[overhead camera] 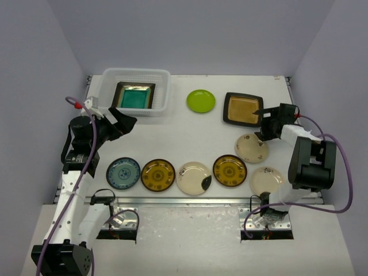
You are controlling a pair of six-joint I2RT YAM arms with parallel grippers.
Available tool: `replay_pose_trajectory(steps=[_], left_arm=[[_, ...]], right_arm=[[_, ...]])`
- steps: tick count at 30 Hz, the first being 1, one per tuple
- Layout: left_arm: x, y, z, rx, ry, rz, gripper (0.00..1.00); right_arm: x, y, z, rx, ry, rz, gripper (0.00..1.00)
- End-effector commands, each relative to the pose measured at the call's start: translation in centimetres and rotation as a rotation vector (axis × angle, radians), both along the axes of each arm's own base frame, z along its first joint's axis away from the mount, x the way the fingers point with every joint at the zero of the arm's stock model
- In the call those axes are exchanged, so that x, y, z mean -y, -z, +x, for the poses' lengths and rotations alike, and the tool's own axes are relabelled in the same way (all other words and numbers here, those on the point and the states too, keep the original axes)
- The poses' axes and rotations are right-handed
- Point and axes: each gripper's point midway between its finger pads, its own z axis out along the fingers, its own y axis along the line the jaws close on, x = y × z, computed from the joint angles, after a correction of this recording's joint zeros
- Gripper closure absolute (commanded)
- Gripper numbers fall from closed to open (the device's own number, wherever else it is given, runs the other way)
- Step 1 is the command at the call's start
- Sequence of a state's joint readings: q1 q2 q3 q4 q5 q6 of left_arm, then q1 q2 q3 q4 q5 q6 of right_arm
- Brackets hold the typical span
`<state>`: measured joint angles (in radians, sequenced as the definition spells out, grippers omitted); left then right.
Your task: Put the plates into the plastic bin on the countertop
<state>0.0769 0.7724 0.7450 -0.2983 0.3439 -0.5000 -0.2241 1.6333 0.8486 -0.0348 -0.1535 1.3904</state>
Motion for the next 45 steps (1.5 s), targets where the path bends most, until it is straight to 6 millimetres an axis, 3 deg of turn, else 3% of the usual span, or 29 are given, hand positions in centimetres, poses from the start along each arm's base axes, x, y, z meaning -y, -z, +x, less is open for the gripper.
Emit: replay_pose_trajectory(steps=[1, 12, 17, 25, 29, 32, 36, 39, 45], left_arm=[[-0.4, 0.9, -0.1, 0.0, 0.009, 0.084, 0.0], [-0.5, 1.2, -0.5, 0.004, 0.007, 0.098, 0.0], [-0.4, 1.2, -0.6, 0.005, 0.012, 0.1, 0.0], [-0.3, 1.2, -0.5, 0.002, 0.018, 0.098, 0.0], [-0.4, 1.3, -0.6, 0.0, 0.016, 0.098, 0.0], [-0.4, 1.4, -0.5, -0.002, 0.013, 0.101, 0.0], [-0.4, 1.6, -0.5, -0.009, 0.017, 0.101, 0.0], [-0.4, 1.5, -0.5, -0.003, 0.016, 0.103, 0.0], [-0.3, 1.4, -0.6, 0.0, 0.022, 0.101, 0.0]], right_arm=[[0.9, -0.5, 1.3, 0.021, 0.059, -0.013, 0.06], [1.9, 1.5, 3.4, 0.015, 0.067, -0.035, 0.17], [3.4, 1.7, 4.5, 0.035, 0.088, -0.074, 0.29], [2.7, 2.2, 5.4, 0.049, 0.054, -0.011, 0.32], [2.7, 3.9, 5.5, 0.029, 0.074, 0.013, 0.41], [3.4, 3.5, 6.7, 0.062, 0.075, -0.021, 0.46], [5.2, 1.7, 9.2, 0.074, 0.057, -0.104, 0.45], [5.7, 1.5, 10.6, 0.057, 0.037, -0.097, 0.44], [3.3, 3.0, 10.1, 0.034, -0.028, -0.029, 0.35]])
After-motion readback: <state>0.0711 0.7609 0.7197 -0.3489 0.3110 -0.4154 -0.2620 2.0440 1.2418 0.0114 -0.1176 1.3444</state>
